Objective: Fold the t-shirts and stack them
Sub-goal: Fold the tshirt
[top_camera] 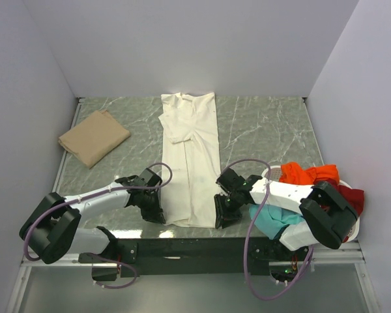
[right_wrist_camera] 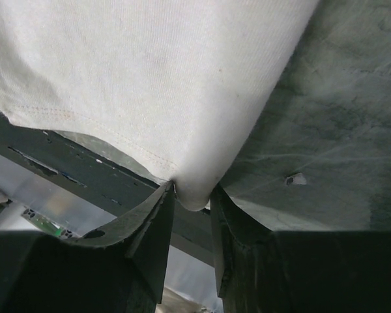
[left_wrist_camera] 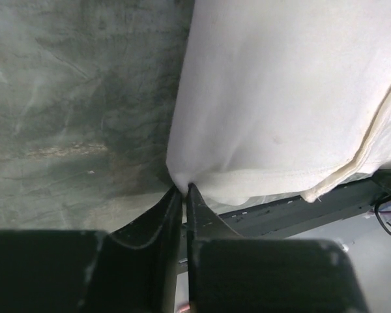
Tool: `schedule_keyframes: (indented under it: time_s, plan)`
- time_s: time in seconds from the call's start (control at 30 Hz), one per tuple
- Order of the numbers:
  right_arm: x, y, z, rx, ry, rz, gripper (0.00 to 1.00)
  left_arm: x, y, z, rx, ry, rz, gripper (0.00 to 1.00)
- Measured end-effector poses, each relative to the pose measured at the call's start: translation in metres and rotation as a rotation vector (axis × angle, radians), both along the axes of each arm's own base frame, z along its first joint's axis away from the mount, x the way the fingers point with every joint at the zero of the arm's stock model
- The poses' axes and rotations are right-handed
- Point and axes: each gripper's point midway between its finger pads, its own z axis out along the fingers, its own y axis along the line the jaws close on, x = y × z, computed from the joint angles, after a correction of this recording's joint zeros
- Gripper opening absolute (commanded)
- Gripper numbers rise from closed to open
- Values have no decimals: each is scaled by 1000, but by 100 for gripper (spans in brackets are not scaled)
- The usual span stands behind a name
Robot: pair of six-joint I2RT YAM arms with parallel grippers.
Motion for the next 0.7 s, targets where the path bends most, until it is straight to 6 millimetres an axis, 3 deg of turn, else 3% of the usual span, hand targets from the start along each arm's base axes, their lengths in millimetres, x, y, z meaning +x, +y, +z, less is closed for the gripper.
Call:
schedule_keyframes:
  time_s: [0.07,0.37,0.7]
  plan:
    - [0,0,0,-1,0,0,30,0,-1,0,-3,1,-2,1]
    - [0,-2,-2,-21,-1,-10,3,1,2,2,17,-15,0,0]
    - [5,-6,12,-57,-20,-27,0,21,-3,41,-16,-160,19,0]
